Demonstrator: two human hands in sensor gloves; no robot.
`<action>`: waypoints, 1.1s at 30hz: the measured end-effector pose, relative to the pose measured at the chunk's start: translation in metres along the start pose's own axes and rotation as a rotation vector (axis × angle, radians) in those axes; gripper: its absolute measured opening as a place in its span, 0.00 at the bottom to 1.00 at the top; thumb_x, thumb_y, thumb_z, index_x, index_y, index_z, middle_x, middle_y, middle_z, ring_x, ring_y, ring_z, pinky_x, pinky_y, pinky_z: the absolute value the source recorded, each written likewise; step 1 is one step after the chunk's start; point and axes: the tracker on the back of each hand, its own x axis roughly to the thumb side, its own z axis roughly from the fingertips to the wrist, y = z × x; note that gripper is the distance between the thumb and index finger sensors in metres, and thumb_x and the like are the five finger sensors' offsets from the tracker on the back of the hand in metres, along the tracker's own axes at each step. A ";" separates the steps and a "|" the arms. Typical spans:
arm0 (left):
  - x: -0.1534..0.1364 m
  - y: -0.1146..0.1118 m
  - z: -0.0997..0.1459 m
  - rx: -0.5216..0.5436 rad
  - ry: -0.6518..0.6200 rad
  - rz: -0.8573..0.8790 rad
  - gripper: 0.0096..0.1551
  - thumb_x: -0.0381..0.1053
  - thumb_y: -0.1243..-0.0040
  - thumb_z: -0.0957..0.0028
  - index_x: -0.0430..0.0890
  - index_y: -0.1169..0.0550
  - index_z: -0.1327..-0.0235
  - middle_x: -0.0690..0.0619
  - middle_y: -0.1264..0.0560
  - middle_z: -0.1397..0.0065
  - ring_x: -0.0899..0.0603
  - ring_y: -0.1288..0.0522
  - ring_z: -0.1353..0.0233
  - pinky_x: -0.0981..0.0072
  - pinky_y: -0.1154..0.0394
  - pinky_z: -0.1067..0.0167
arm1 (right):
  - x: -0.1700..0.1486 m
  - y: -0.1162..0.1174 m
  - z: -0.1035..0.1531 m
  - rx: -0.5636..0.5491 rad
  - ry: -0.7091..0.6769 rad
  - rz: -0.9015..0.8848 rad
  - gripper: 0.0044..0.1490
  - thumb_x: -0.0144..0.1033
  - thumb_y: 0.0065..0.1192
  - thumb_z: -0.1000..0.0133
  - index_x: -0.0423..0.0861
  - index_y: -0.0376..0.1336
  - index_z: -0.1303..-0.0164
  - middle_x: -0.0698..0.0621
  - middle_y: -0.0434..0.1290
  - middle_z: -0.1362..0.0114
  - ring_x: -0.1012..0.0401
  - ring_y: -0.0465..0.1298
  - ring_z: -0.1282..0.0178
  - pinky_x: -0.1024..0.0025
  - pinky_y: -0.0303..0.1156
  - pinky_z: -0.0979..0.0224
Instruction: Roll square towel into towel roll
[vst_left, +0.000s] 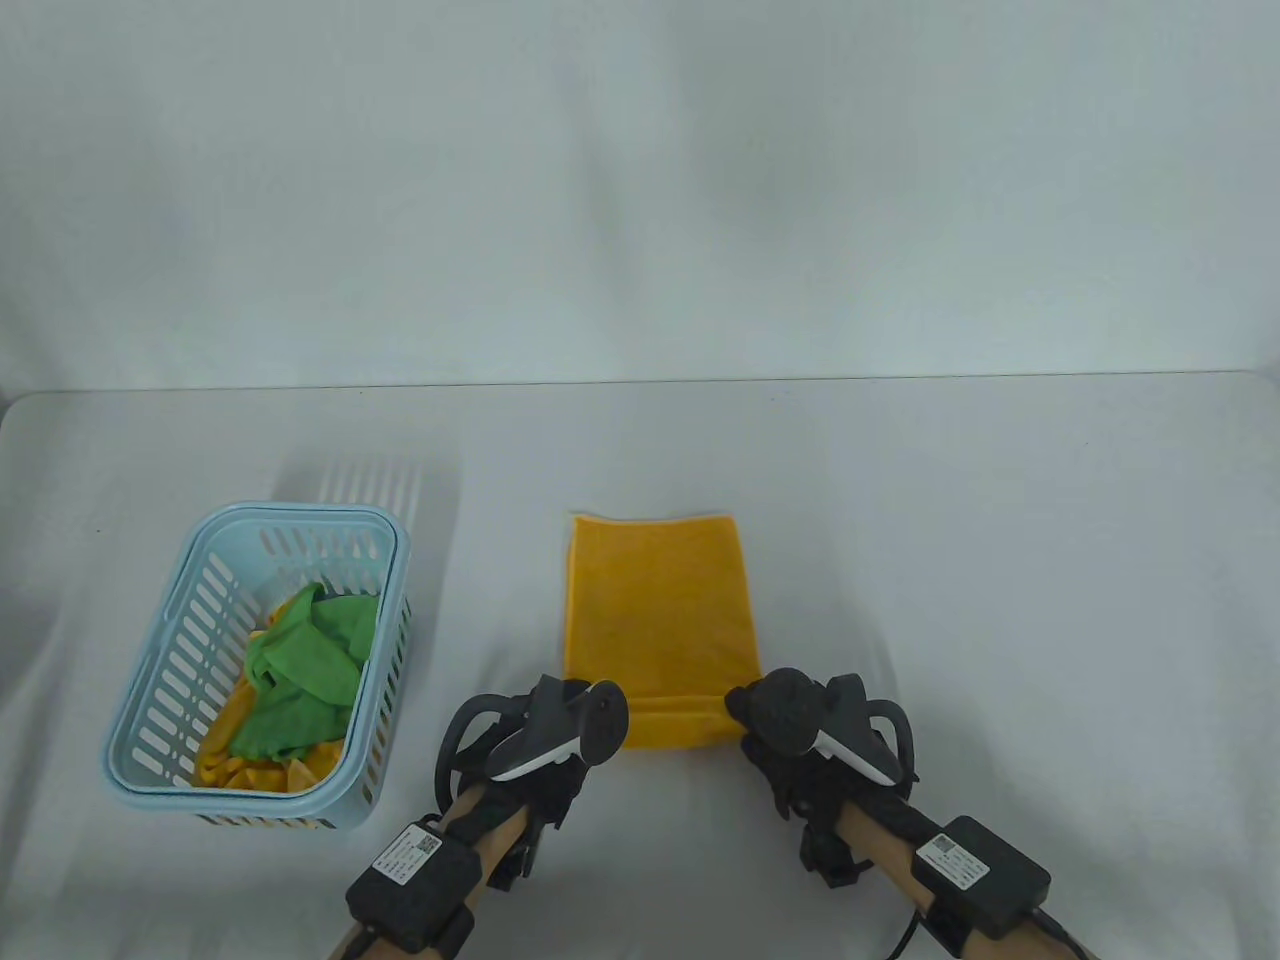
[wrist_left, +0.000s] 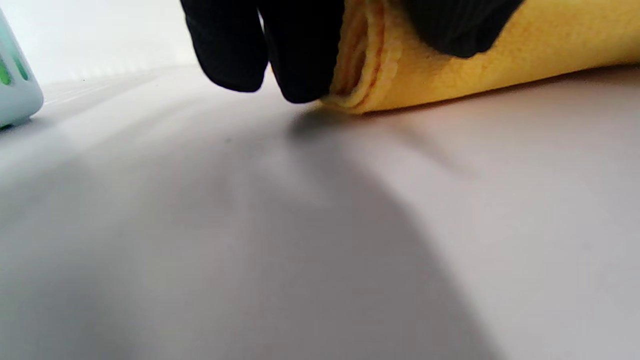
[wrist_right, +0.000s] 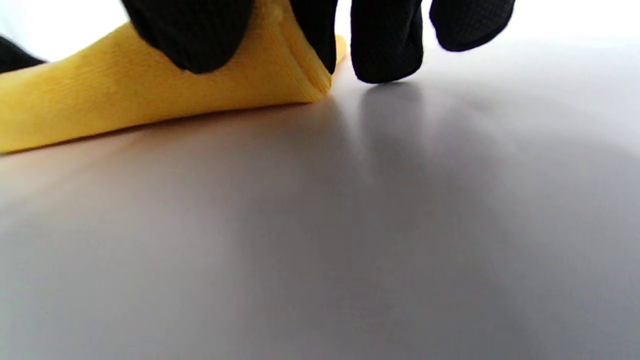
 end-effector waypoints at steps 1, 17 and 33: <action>-0.001 0.002 0.001 -0.004 -0.005 0.017 0.36 0.55 0.46 0.54 0.60 0.35 0.28 0.59 0.36 0.22 0.46 0.29 0.24 0.50 0.32 0.26 | -0.002 -0.001 -0.001 0.009 0.007 -0.031 0.34 0.50 0.61 0.56 0.62 0.63 0.36 0.61 0.68 0.26 0.51 0.69 0.24 0.46 0.65 0.27; -0.029 0.009 0.006 -0.134 0.020 0.372 0.33 0.59 0.41 0.57 0.52 0.23 0.36 0.55 0.17 0.41 0.47 0.13 0.47 0.48 0.22 0.39 | -0.019 -0.006 -0.001 0.089 0.118 -0.378 0.35 0.53 0.62 0.58 0.56 0.65 0.39 0.54 0.82 0.49 0.53 0.78 0.44 0.47 0.69 0.33; -0.048 0.005 -0.001 0.054 0.236 0.367 0.37 0.65 0.46 0.58 0.56 0.27 0.32 0.58 0.21 0.34 0.48 0.17 0.39 0.49 0.25 0.34 | -0.036 -0.011 -0.004 0.005 0.225 -0.417 0.36 0.53 0.62 0.58 0.56 0.64 0.37 0.54 0.79 0.42 0.52 0.77 0.41 0.47 0.68 0.32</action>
